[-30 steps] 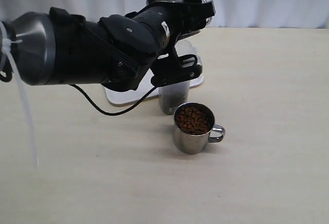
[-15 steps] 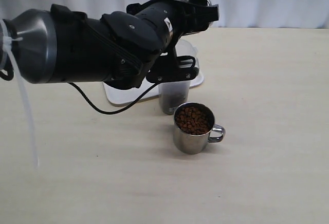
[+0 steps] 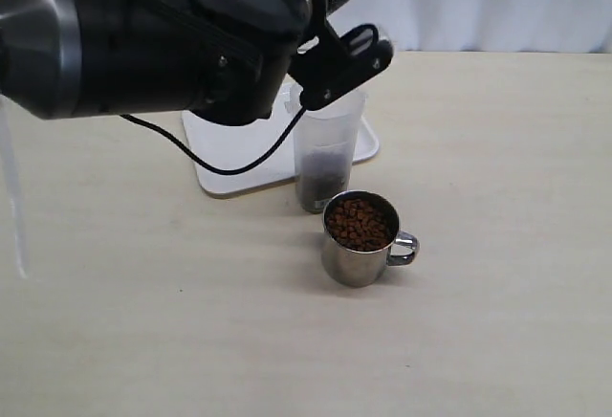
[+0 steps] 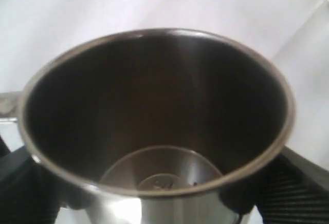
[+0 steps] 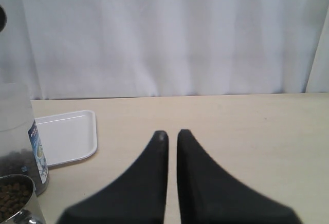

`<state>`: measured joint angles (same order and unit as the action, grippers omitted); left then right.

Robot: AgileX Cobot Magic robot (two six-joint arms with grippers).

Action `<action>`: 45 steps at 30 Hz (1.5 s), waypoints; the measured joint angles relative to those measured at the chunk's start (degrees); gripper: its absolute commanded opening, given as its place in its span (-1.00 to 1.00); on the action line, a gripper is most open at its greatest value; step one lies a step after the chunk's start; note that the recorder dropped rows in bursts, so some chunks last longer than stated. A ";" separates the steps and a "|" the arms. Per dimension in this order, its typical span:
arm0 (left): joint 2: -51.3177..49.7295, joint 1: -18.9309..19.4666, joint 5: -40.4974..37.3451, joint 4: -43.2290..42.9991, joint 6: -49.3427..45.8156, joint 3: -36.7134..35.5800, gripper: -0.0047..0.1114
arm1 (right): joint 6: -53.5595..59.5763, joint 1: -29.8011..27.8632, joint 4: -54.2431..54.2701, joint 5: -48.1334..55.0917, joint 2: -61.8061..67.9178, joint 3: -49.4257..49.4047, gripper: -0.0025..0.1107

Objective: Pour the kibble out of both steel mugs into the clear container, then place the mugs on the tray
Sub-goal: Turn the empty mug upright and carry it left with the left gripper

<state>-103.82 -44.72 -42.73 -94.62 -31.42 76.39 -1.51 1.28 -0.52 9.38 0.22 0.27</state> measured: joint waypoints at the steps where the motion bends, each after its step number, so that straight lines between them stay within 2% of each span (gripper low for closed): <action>1: 0.52 0.00 -0.10 1.55 1.95 0.10 -0.92 | 0.00 0.00 0.00 0.00 0.00 0.00 -0.87; 5: 3.91 1.36 2.69 8.95 11.57 0.22 -0.92 | 0.00 0.00 0.00 0.00 0.00 0.00 -0.87; 8: 7.32 3.31 6.80 18.48 14.77 0.22 -0.92 | 0.00 0.00 0.00 0.00 0.00 0.00 -0.87; 16: 16.58 10.68 14.49 38.19 15.27 -2.07 -0.92 | 0.00 0.00 0.00 0.00 0.00 0.00 -0.87; 23: 24.34 18.10 23.23 48.87 15.40 -12.05 -0.92 | 0.00 0.00 0.00 0.00 0.00 0.00 -0.87; 28: 28.74 23.78 34.82 51.53 18.87 -22.56 -0.92 | 0.00 0.00 0.00 0.00 0.00 0.00 -0.87; 34: 32.23 32.68 52.52 51.89 25.26 -34.47 -0.92 | 0.00 0.00 0.00 0.00 0.00 0.00 -0.87; 41: 31.12 42.97 74.01 52.92 28.83 -45.80 -0.92 | 0.00 0.00 0.00 0.00 0.00 0.00 -0.87; 45: 27.10 47.62 82.85 53.05 29.67 -49.06 -0.92 | 0.00 0.00 0.00 0.00 0.00 0.00 -0.87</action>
<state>-76.73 2.90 40.12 -41.58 -1.75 27.33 -1.51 1.28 -0.52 9.38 0.22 0.27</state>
